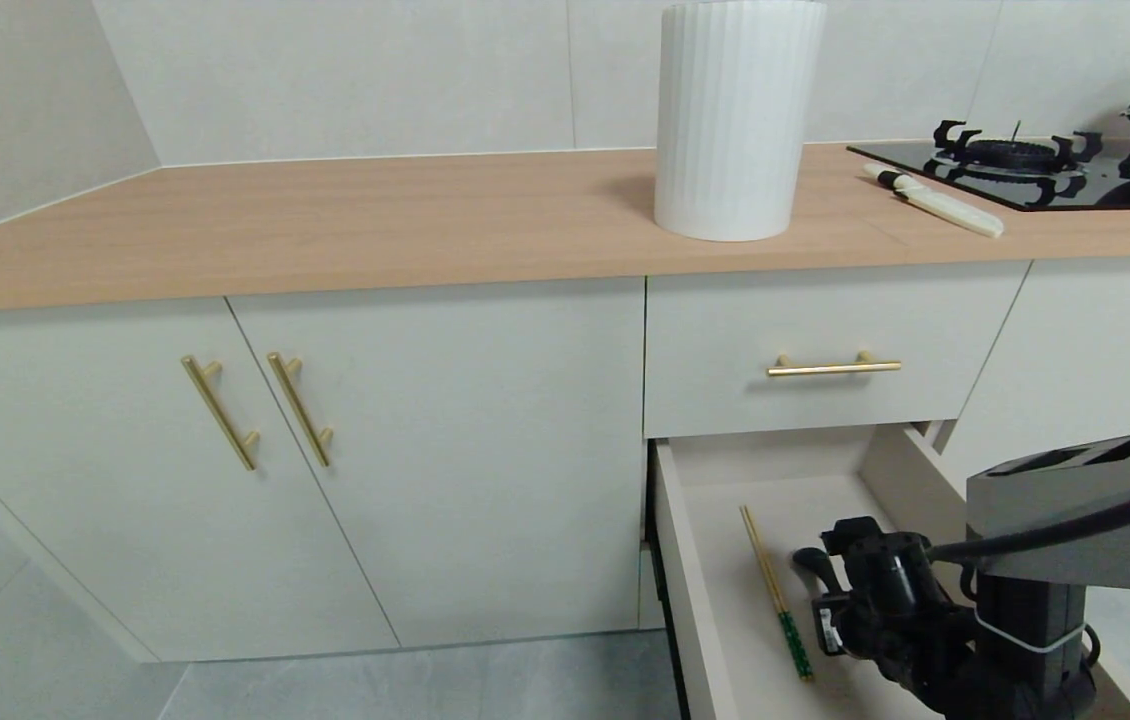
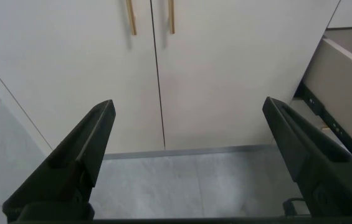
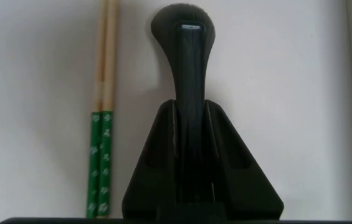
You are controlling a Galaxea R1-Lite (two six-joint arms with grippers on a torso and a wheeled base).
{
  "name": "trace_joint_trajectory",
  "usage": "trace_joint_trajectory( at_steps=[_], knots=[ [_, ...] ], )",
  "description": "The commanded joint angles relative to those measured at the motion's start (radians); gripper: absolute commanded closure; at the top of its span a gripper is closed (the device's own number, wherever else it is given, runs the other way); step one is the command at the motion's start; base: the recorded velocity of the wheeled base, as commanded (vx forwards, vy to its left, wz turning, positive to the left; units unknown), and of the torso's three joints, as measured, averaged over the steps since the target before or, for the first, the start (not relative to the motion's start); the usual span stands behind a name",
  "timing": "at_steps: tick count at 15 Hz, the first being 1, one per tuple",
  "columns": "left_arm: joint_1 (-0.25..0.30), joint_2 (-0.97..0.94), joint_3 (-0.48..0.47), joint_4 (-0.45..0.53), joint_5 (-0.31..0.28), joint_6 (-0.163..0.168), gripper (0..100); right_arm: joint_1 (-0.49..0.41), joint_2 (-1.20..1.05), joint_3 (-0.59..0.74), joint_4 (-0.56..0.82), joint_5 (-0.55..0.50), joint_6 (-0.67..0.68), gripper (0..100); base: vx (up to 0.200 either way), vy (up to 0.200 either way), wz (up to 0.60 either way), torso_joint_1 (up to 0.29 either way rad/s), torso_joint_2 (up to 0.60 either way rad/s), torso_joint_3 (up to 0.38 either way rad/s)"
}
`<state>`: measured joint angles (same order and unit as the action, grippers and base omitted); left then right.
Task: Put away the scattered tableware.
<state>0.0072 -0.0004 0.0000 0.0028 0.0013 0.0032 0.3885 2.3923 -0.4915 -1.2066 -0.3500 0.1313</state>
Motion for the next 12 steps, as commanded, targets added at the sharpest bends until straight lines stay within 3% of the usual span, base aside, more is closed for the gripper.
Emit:
trace_joint_trajectory(
  at_steps=[1, 8, 9, 12],
  knots=[
    [0.0, 0.0, 0.0, 0.0, 0.0, 0.0, 0, -0.005, 0.014, -0.007, 0.001, 0.0, -0.001, 100, 0.0, 0.0, 0.0, 0.0, 0.0, 0.0],
    [0.0, 0.0, 0.0, -0.001, 0.0, 0.0, 0, -0.005, 0.019, -0.009, 0.001, -0.003, -0.001, 100, 0.0, 0.0, 0.0, 0.0, 0.0, 0.0],
    [0.0, 0.0, 0.0, 0.0, 0.0, 0.0, 0, -0.005, 0.018, -0.009, 0.001, -0.004, -0.001, 0, 0.0, 0.0, 0.0, 0.0, 0.0, 0.0],
    [0.0, 0.0, 0.0, 0.0, 0.0, 0.0, 0, -0.003, 0.01, -0.007, -0.001, -0.004, -0.001, 0, 0.0, 0.0, 0.0, 0.0, 0.0, 0.0]
  ],
)
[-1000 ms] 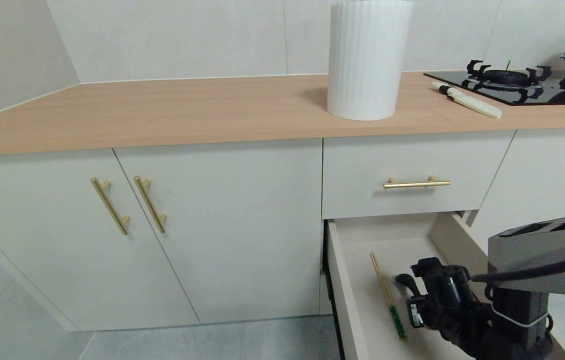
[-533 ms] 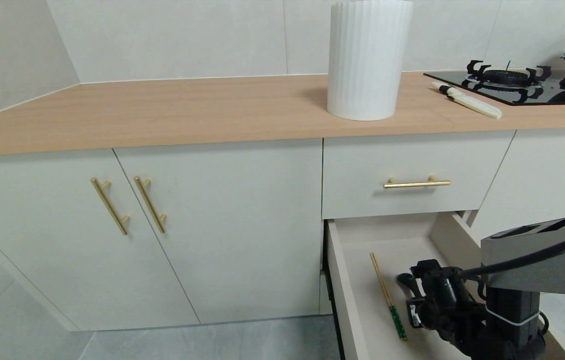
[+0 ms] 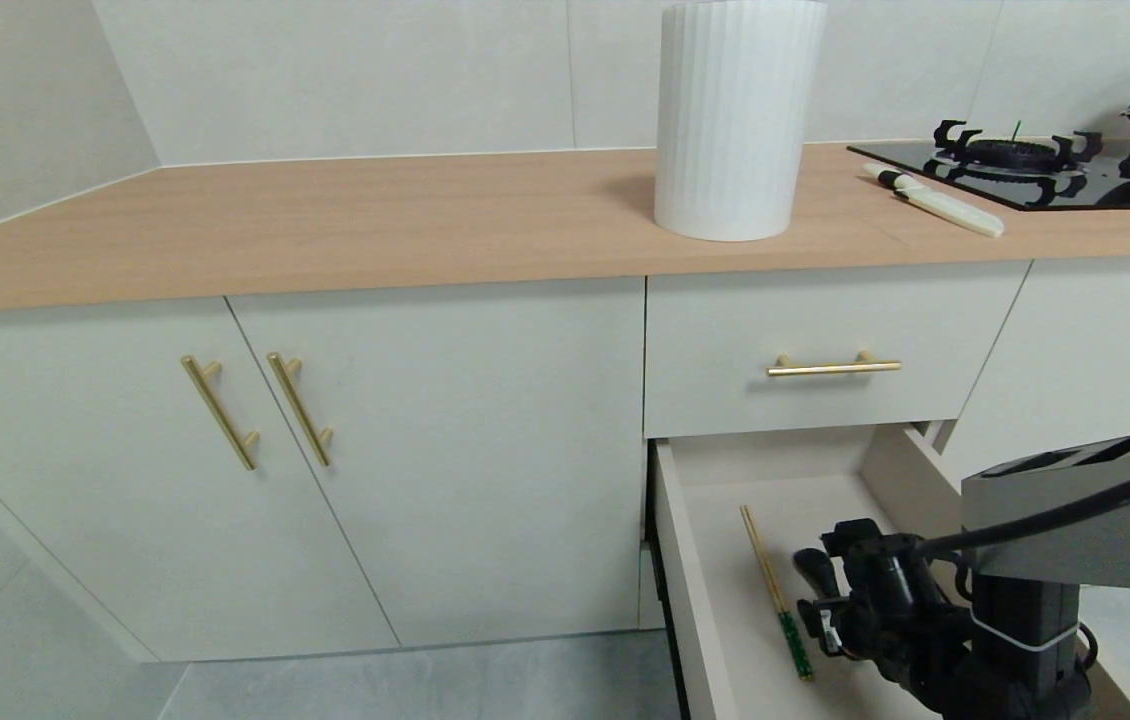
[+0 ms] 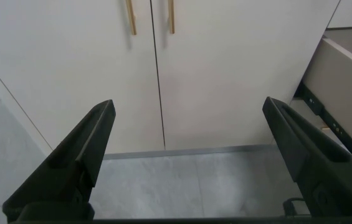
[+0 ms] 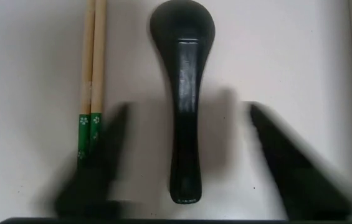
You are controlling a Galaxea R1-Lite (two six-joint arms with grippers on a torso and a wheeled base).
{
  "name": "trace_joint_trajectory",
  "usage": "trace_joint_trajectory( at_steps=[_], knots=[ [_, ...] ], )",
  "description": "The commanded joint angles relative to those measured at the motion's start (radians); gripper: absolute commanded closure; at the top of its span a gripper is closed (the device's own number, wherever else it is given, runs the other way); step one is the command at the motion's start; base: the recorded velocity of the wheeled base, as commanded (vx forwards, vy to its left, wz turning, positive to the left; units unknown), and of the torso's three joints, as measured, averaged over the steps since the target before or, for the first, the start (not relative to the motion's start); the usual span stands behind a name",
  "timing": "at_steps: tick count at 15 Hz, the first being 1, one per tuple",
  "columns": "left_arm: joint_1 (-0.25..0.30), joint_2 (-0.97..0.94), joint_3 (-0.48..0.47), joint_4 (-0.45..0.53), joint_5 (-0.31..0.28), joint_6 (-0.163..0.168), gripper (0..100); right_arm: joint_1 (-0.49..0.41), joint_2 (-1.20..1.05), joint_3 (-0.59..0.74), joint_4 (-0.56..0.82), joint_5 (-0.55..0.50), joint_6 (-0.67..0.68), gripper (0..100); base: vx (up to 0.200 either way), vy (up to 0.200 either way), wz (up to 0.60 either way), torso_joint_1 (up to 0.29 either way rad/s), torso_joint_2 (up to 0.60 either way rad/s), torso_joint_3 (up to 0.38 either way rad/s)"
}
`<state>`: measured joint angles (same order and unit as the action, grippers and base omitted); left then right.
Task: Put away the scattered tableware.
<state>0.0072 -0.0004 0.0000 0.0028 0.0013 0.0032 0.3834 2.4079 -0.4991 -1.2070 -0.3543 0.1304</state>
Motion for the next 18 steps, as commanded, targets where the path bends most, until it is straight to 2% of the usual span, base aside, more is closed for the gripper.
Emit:
trace_joint_trajectory(
  at_steps=[1, 5, 7, 9, 11, 12, 13, 15, 18],
  knots=[
    [0.0, 0.0, 0.0, 0.0, 0.0, 0.0, 0, 0.0, -0.007, 0.002, 0.0, 0.0, 0.0, 0, 0.0, 0.0, 0.0, 0.0, 0.0, 0.0],
    [0.0, 0.0, 0.0, 0.0, 0.0, 0.0, 0, 0.002, -0.133, 0.027, 0.006, -0.083, -0.028, 0, 0.0, 0.0, 0.0, 0.0, 0.0, 0.0],
    [0.0, 0.0, 0.0, 0.0, 0.0, 0.0, 0, 0.0, -0.246, 0.045, 0.041, -0.083, -0.034, 0, 0.0, 0.0, 0.0, 0.0, 0.0, 0.0],
    [0.0, 0.0, 0.0, 0.0, 0.0, 0.0, 0, 0.0, -0.36, 0.039, 0.138, -0.083, -0.032, 0, 0.0, 0.0, 0.0, 0.0, 0.0, 0.0],
    [0.0, 0.0, 0.0, 0.0, 0.0, 0.0, 0, 0.005, -0.526, 0.014, 0.299, -0.083, -0.032, 0, 0.0, 0.0, 0.0, 0.0, 0.0, 0.0],
    [0.0, 0.0, 0.0, 0.0, 0.0, 0.011, 0, 0.008, -0.589, 0.008, 0.365, -0.083, -0.032, 0, 0.0, 0.0, 0.0, 0.0, 0.0, 0.0],
    [0.0, 0.0, 0.0, 0.0, 0.0, 0.003, 0, 0.017, -0.636, -0.002, 0.423, -0.083, -0.032, 0, 0.0, 0.0, 0.0, 0.0, 0.0, 0.0],
    [0.0, 0.0, 0.0, 0.0, 0.0, 0.001, 0, 0.04, -0.693, -0.021, 0.537, -0.081, -0.026, 0, 0.0, 0.0, 0.0, 0.0, 0.0, 0.0],
    [0.0, 0.0, 0.0, 0.0, 0.0, 0.001, 0, 0.052, -0.725, -0.05, 0.633, -0.081, 0.006, 0, 0.0, 0.0, 0.0, 0.0, 0.0, 0.0]
  ],
)
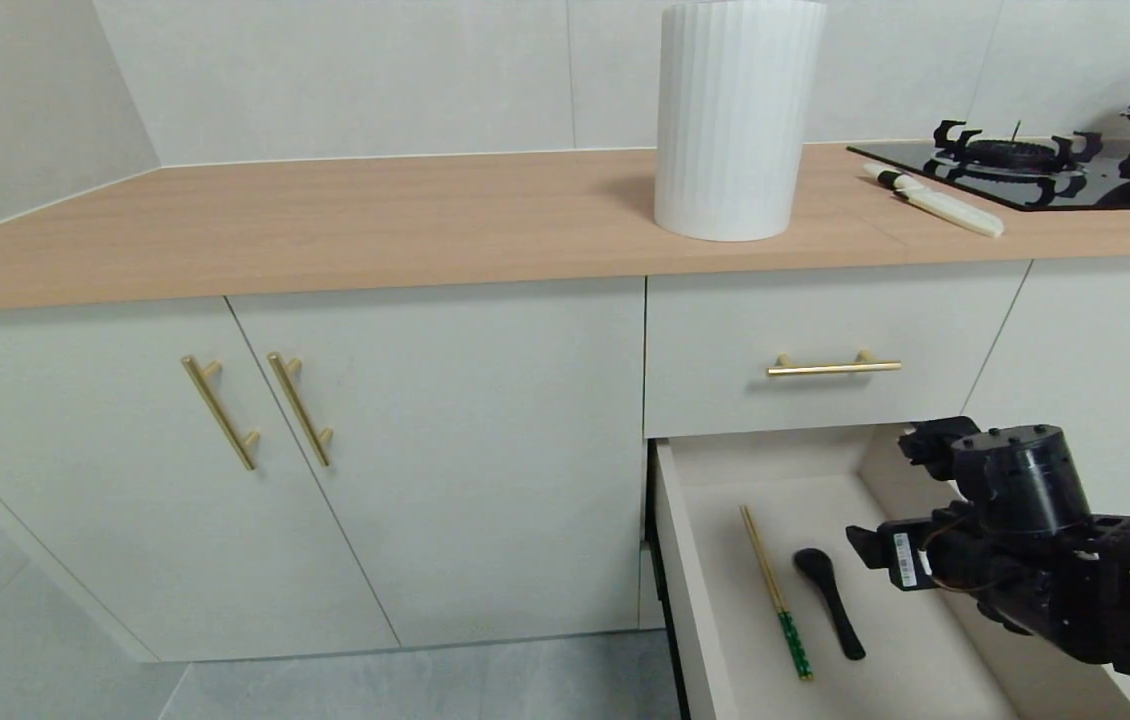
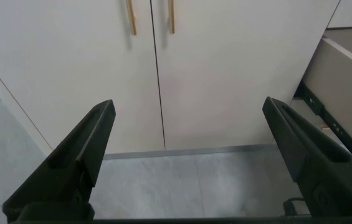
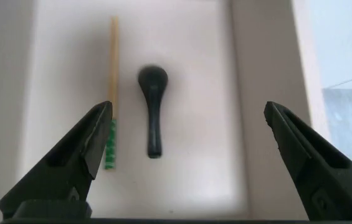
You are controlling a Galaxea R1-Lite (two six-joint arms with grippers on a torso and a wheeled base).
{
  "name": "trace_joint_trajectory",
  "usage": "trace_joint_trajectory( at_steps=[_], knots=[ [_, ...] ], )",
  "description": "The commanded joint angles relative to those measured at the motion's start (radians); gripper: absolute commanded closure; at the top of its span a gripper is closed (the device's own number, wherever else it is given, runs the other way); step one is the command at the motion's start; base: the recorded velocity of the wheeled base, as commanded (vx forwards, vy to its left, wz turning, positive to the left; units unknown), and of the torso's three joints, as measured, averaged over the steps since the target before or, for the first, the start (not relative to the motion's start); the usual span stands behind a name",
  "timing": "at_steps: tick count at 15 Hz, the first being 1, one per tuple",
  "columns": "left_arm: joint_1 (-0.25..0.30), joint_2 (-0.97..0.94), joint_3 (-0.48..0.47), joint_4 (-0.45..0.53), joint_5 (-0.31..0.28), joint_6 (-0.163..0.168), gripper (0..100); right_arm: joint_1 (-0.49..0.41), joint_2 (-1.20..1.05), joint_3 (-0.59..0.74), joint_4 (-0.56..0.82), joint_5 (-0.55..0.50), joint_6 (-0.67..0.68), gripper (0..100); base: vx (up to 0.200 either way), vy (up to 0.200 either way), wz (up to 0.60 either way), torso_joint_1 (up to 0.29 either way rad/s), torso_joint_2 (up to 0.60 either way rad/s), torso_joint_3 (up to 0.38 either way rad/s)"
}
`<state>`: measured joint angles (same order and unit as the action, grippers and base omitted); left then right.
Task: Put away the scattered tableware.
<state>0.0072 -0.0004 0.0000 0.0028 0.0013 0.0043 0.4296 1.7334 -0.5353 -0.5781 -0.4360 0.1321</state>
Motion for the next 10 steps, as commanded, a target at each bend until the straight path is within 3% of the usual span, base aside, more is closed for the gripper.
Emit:
trace_joint_trajectory(
  at_steps=[1, 4, 7, 10],
  knots=[
    [0.0, 0.0, 0.0, 0.0, 0.0, -0.001, 0, 0.006, -0.069, -0.026, 0.04, 0.0, 0.012, 0, 0.0, 0.0, 0.0, 0.0, 0.0, 0.0],
    [0.0, 0.0, 0.0, -0.001, 0.0, -0.001, 0, 0.021, -0.121, -0.075, 0.193, 0.022, 0.052, 0, -0.2, 0.0, 0.0, 0.006, 0.0, 0.001],
    [0.0, 0.0, 0.0, 0.0, 0.0, -0.001, 0, 0.04, -0.189, -0.126, 0.377, 0.12, 0.089, 0, -0.2, 0.0, 0.0, -0.002, 0.0, 0.004],
    [0.0, 0.0, 0.0, -0.001, 0.0, -0.001, 0, 0.043, -0.224, -0.224, 0.65, 0.203, 0.127, 0, -0.2, 0.0, 0.0, -0.002, 0.0, -0.001]
  ],
)
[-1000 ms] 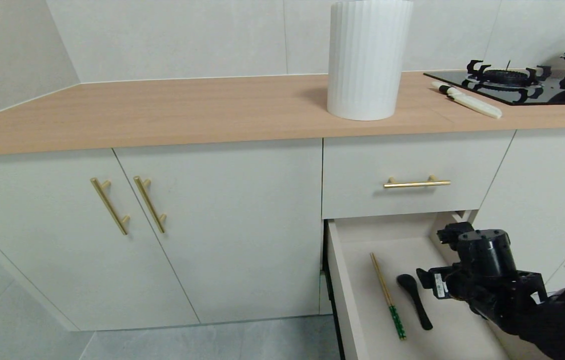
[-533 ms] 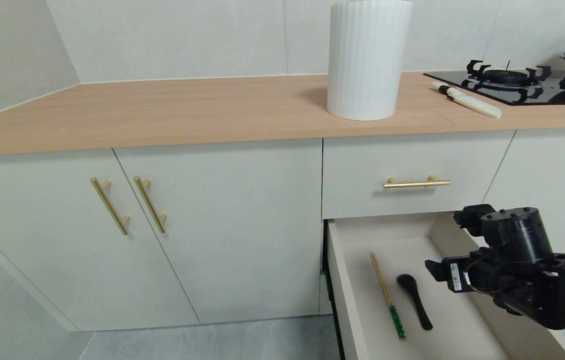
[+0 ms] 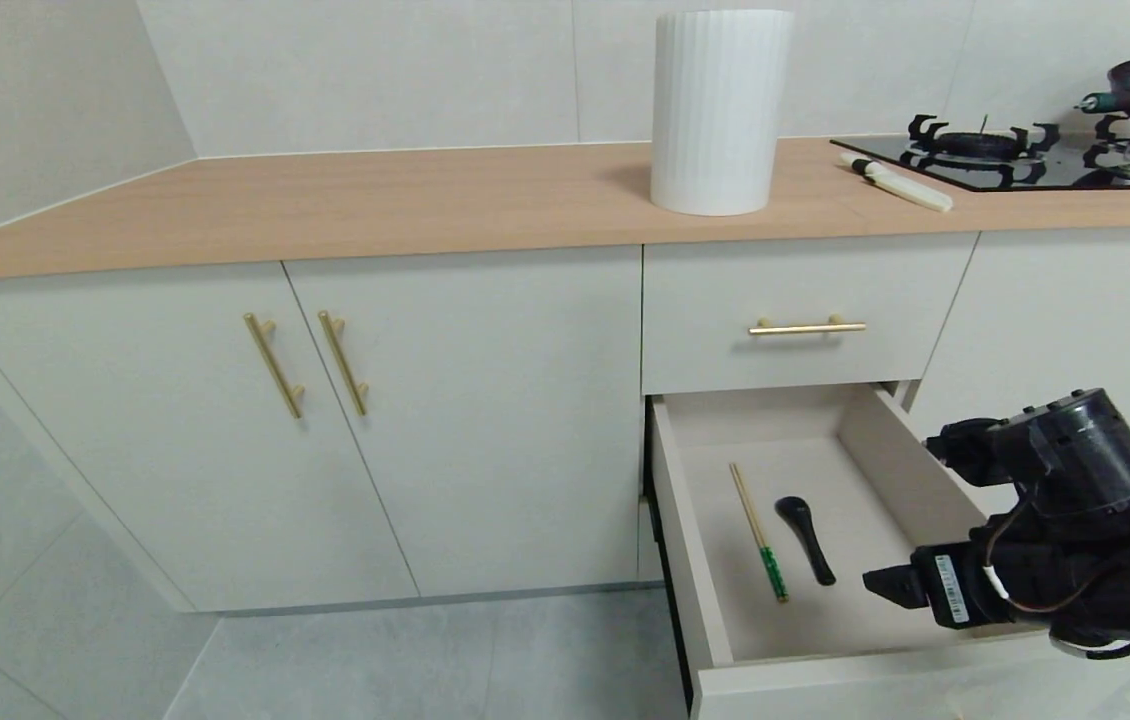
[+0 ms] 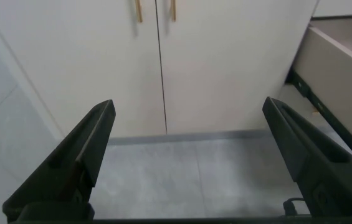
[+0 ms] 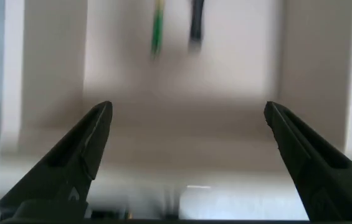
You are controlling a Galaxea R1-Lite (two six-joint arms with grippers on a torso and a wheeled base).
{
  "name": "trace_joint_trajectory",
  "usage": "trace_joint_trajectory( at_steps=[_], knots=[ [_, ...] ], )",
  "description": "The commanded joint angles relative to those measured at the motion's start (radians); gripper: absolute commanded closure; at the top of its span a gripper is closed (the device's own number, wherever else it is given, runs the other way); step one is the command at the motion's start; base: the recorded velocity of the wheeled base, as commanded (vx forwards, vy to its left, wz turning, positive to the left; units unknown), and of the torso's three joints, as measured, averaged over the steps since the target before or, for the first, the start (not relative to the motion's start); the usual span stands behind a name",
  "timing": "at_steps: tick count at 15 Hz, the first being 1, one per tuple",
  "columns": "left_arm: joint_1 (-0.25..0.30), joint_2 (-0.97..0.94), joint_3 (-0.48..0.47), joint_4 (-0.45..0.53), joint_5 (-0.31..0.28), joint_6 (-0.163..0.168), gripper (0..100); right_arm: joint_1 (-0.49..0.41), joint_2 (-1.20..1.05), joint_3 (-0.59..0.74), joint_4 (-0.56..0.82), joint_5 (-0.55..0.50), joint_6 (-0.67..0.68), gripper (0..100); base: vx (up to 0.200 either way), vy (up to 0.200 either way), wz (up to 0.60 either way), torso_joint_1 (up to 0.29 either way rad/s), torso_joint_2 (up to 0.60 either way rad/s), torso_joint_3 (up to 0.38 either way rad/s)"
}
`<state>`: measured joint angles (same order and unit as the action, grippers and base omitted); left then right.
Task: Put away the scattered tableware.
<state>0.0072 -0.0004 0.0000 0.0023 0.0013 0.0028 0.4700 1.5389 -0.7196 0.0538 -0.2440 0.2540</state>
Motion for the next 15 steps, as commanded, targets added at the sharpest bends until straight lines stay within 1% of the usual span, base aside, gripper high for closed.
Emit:
trace_joint_trajectory(
  at_steps=[1, 3, 5, 7, 9, 11, 13, 15],
  knots=[
    [0.0, 0.0, 0.0, 0.001, 0.0, 0.0, 0, 0.002, -0.028, -0.067, 0.097, 0.019, 0.008, 0, 0.0, 0.0, 0.0, 0.0, 0.0, 0.0],
    [0.0, 0.0, 0.0, -0.001, 0.0, 0.0, 0, 0.013, -0.029, -0.103, 0.199, 0.068, 0.022, 0, 0.0, 0.0, 0.0, 0.0, 0.0, 0.0],
    [0.0, 0.0, 0.0, 0.001, 0.0, 0.0, 0, 0.018, 0.009, -0.155, 0.331, 0.127, 0.033, 0, 0.0, 0.0, 0.0, 0.0, 0.0, 0.0],
    [0.0, 0.0, 0.0, 0.001, 0.0, 0.0, 0, 0.019, 0.073, -0.162, 0.366, 0.129, 0.033, 0, 0.0, 0.0, 0.0, 0.0, 0.0, 0.0],
    [0.0, 0.0, 0.0, 0.001, 0.0, 0.0, 0, 0.033, 0.136, -0.161, 0.37, 0.127, 0.042, 0, 0.0, 0.0, 0.0, 0.0, 0.0, 0.0],
    [0.0, 0.0, 0.0, 0.001, 0.0, 0.0, 0, 0.056, 0.208, -0.182, 0.389, 0.127, 0.094, 0, 0.0, 0.0, 0.0, 0.0, 0.0, 0.0],
    [0.0, 0.0, 0.0, -0.001, 0.0, 0.0, 0, 0.058, 0.24, -0.215, 0.426, 0.127, 0.126, 0, 0.0, 0.0, 0.0, 0.0, 0.0, 0.0],
    [0.0, 0.0, 0.0, 0.001, 0.0, 0.0, 0, 0.056, 0.254, -0.219, 0.422, 0.121, 0.139, 0, 0.0, 0.0, 0.0, 0.0, 0.0, 0.0]
  ],
)
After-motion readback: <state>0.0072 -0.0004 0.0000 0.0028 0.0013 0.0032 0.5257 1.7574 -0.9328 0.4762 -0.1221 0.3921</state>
